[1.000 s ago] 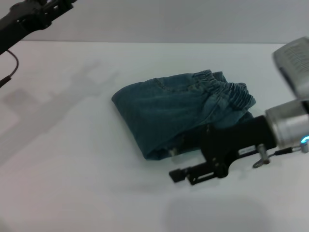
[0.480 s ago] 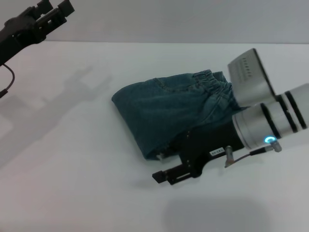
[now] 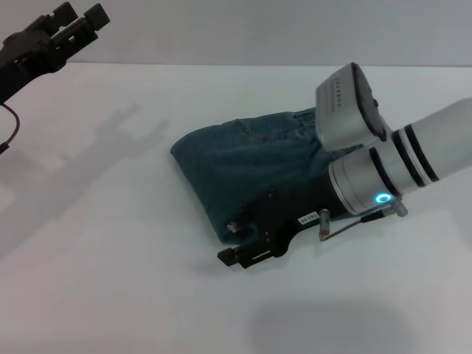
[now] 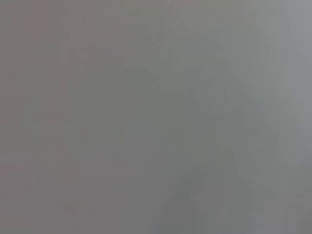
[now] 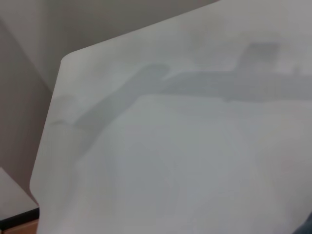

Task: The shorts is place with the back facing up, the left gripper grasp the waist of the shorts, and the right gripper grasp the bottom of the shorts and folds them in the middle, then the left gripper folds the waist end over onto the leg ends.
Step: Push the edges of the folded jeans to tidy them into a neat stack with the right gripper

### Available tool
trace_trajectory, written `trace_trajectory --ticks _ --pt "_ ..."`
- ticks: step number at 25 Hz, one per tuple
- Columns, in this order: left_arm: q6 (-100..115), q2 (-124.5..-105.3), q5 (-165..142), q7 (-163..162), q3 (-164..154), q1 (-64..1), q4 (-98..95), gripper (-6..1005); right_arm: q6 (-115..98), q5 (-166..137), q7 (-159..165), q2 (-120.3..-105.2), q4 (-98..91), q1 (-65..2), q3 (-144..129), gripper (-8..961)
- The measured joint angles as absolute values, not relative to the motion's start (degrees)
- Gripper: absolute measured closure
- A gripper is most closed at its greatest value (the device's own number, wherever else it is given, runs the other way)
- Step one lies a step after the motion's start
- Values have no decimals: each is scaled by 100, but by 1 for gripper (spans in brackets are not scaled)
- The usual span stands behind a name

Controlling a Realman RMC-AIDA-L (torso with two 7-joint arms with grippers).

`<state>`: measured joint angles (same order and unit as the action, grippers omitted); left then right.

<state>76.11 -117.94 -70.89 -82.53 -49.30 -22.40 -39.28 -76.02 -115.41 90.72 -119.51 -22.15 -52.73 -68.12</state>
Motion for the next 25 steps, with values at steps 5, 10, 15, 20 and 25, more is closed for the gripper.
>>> trace_trajectory --ticks 5,10,15,20,25 --pt "7663 -11795 -7066 -8252 -4930 -2212 -3928 159 -7259 -11534 9393 -11953 -2215 -5443 -7155 306" --pt "7650 -11795 -7054 -8216 -4877 -2181 -3880 159 -6971 -11532 9711 -11953 -2248 -5607 -7522 306" --pt "7679 -11795 -7001 -8011 -4792 -2216 -3619 159 -6678 -11532 9751 -11967 -2278 -5677 -7595 306" --pt "7683 -11795 -6995 -7963 -4790 -2226 -3579 159 -6271 -11499 9734 -11987 -2283 -5729 -7610 306" --pt "7720 -11795 -6995 -7962 -4790 -2224 -3573 159 -5755 -11200 9719 -11987 -2323 -5742 -7727 306"
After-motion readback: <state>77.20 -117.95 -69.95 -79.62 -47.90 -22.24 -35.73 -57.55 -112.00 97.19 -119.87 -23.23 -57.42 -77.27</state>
